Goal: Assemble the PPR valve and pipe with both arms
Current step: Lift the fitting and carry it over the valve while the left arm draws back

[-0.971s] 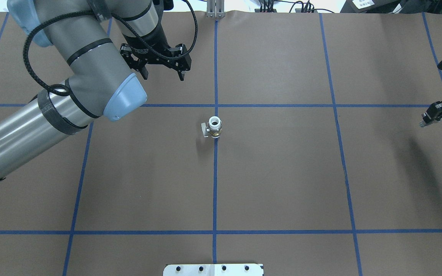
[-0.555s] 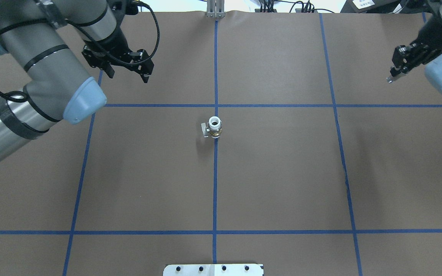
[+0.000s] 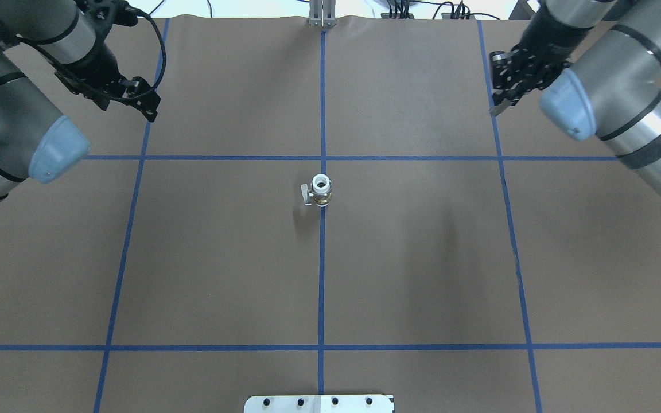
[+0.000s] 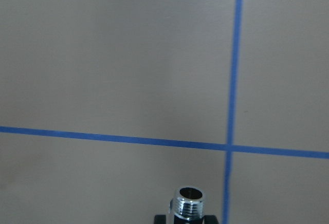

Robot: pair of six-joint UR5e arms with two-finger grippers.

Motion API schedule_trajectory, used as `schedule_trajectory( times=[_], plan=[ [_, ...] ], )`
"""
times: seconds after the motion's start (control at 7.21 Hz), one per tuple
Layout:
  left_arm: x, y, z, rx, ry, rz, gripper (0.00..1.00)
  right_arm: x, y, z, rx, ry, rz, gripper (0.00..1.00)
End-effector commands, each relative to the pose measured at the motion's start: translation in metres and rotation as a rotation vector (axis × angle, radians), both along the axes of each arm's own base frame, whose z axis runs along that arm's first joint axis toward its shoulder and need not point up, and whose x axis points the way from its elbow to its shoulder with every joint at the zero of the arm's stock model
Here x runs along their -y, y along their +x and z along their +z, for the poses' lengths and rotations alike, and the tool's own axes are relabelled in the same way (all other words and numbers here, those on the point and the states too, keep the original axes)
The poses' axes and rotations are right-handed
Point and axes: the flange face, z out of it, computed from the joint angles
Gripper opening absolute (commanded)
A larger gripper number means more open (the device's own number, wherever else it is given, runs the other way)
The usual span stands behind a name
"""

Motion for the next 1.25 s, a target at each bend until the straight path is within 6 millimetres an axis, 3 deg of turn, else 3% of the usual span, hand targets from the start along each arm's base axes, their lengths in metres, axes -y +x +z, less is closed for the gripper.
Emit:
schedule_trajectory(
  times=[0.0,0.14,0.42,0.56,0.83,1.11],
  plan=[
    [0.0,-0.019,0.029,0.013,0.003,-0.002,1.0,-0.044,-0.086,-0.075,-0.035,-0.068,0.015,0.0],
    [-0.001,-0.031,0.048,0.024,0.021,0.019,1.0,-0.062,-0.114,-0.096,-0.046,-0.1,0.007,0.0],
    [-0.007,-0.045,0.075,0.044,0.015,0.033,1.0,-0.077,-0.166,-0.128,-0.073,-0.114,0.004,0.0],
    [-0.01,-0.048,0.085,0.037,0.028,0.032,1.0,-0.086,-0.188,-0.124,-0.109,-0.1,0.005,0.0],
    [-0.013,-0.053,0.094,0.032,0.039,0.027,1.0,-0.084,-0.193,-0.127,-0.104,-0.095,0.005,0.0],
    [-0.013,-0.052,0.095,0.032,0.038,0.029,1.0,-0.062,-0.221,-0.153,-0.121,-0.109,0.005,0.0]
  ],
)
